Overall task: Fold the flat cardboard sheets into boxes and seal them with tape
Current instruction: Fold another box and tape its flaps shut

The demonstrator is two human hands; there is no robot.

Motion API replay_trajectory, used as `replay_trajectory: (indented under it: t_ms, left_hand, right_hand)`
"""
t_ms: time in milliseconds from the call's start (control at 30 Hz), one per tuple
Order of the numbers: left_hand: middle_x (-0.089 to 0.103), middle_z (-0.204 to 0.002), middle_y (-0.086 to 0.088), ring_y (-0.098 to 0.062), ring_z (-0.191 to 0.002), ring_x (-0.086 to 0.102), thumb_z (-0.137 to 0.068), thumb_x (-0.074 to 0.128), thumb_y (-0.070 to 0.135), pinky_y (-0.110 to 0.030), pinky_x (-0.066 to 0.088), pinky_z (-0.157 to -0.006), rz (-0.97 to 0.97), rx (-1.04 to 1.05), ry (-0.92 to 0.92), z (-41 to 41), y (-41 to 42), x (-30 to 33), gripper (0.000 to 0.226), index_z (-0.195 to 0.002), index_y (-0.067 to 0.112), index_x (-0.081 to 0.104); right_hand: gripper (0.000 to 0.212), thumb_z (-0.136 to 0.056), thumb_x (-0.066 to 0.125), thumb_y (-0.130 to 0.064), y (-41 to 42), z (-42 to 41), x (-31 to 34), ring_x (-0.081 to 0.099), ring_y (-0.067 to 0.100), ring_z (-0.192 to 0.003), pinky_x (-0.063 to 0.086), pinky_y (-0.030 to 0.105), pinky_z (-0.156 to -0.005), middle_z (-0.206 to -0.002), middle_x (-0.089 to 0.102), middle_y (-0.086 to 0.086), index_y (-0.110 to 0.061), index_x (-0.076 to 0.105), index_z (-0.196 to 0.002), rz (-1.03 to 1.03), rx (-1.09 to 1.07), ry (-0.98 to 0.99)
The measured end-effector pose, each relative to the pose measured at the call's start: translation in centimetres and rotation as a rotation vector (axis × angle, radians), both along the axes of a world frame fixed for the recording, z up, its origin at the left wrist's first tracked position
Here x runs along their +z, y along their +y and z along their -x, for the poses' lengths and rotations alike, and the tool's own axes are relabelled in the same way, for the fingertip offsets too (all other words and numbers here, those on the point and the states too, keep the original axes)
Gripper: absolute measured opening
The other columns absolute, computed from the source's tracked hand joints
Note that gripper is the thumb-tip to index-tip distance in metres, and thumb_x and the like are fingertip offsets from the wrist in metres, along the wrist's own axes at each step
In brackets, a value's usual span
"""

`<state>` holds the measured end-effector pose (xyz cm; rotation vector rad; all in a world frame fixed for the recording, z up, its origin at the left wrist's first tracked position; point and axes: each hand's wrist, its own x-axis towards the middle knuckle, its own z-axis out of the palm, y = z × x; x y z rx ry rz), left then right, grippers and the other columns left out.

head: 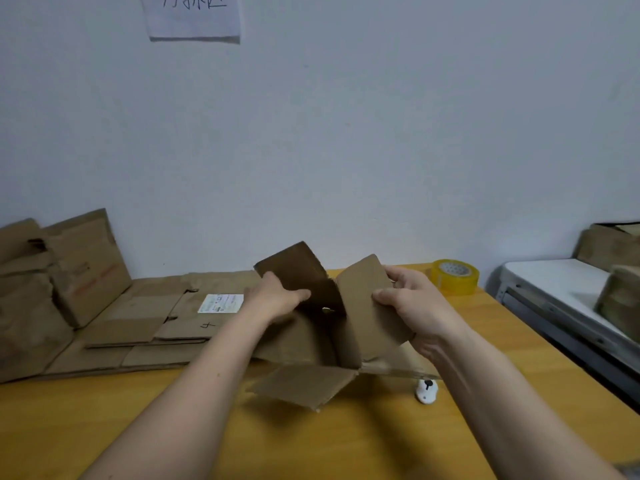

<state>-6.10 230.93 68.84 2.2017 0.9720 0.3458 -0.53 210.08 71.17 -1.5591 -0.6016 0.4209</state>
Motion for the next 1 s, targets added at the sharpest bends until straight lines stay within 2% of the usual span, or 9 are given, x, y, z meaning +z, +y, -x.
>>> replay_trajectory:
  t_ms: [100,267,367,433,567,633,800,900,1000]
  left_hand:
    - [0.047,-0.139,-0.011,-0.031,-0.123,0.049,-0.08,0.073,0.042,-0.042,0.046,-0.099,0.094,0.051,-0.033,-0.1,0.4,-1.9,0.084,-0.143,0.009,0.029]
    - [0.04,-0.139,-0.014,-0.035,-0.132,0.029,-0.073,0.076,0.044,-0.042,0.037,-0.1,-0.074,0.193,0.022,0.2,0.6,-1.5,0.083,-0.137,0.013,0.034]
    - [0.016,-0.153,-0.017,-0.037,-0.142,0.012,-0.071,0.079,0.042,-0.052,0.027,-0.109,-0.154,0.266,0.061,0.9,1.0,-0.9,0.101,-0.146,0.017,0.017]
    - [0.016,-0.154,-0.019,-0.037,-0.14,0.021,-0.071,0.082,0.036,-0.05,0.035,-0.105,-0.147,0.247,0.027,1.4,1.3,-0.4,0.114,-0.151,0.021,0.002]
    - [0.044,-0.139,-0.016,-0.025,-0.092,0.055,-0.072,0.083,0.031,-0.03,0.046,-0.061,0.057,0.154,-0.107,2.4,2.5,1.0,0.105,-0.149,0.013,0.013]
    - [0.046,-0.138,-0.014,-0.018,-0.081,0.056,-0.074,0.081,0.035,-0.027,0.046,-0.056,0.17,0.121,-0.197,3.0,3.0,1.7,0.097,-0.148,0.013,0.021]
    - [0.031,-0.152,-0.012,-0.034,-0.134,0.038,-0.072,0.081,0.04,-0.049,0.04,-0.104,0.316,0.294,-0.434,4.4,2.5,1.0,0.101,-0.15,0.014,0.021]
    - [0.038,-0.147,-0.014,-0.038,-0.133,0.038,-0.062,0.086,0.047,-0.062,0.036,-0.104,0.792,0.337,-0.711,4.7,-0.4,0.7,0.098,-0.142,0.018,0.038]
    - [0.019,-0.157,-0.008,-0.047,-0.141,0.016,-0.053,0.088,0.046,-0.078,0.029,-0.093,1.107,0.197,-0.757,3.7,-4.1,1.7,0.107,-0.145,0.031,0.035]
  right_hand:
    - [0.038,-0.092,0.046,0.003,0.0,-0.2,-0.1,0.064,0.024,-0.082,0.048,0.034,-0.072,-0.095,0.072,0.01,-0.016,0.061,-0.12,-0.037,-0.004,-0.014]
    - [0.036,-0.095,0.048,-0.001,0.4,-0.4,0.3,0.064,0.026,-0.097,0.051,0.044,-0.085,-0.102,0.071,0.005,-0.023,0.058,-0.122,-0.181,-0.028,-0.026]
    - [0.036,-0.095,0.047,0.0,0.6,-0.6,0.7,0.066,0.019,-0.088,0.053,0.038,-0.077,-0.098,0.071,0.004,-0.022,0.058,-0.12,-0.304,-0.07,0.015]
    - [0.036,-0.094,0.044,0.004,0.8,-0.8,0.8,0.066,0.015,-0.082,0.054,0.037,-0.073,-0.095,0.071,0.003,-0.02,0.059,-0.117,-0.4,-0.096,0.068]
    - [0.035,-0.094,0.043,0.004,0.9,-1.1,0.5,0.064,0.018,-0.085,0.054,0.041,-0.077,-0.1,0.068,0.005,-0.018,0.056,-0.118,-0.5,-0.213,0.148]
    - [0.034,-0.094,0.044,0.003,1.0,-1.3,0.3,0.063,0.017,-0.085,0.054,0.041,-0.079,-0.098,0.067,0.002,-0.018,0.056,-0.117,-0.519,-0.295,0.165]
    - [0.037,-0.094,0.045,0.002,1.3,-1.8,0.1,0.062,0.016,-0.086,0.055,0.033,-0.067,-0.103,0.062,0.004,-0.013,0.047,-0.128,-0.603,-0.442,0.288]
    - [0.038,-0.093,0.043,0.005,2.1,-1.3,0.0,0.061,0.016,-0.087,0.052,0.028,-0.06,-0.104,0.059,0.004,-0.011,0.042,-0.127,-0.653,-0.448,0.324]
    - [0.036,-0.093,0.043,0.007,3.1,-0.2,-0.9,0.06,0.013,-0.088,0.05,0.024,-0.061,-0.101,0.058,0.002,-0.013,0.04,-0.123,-0.666,-0.425,0.354]
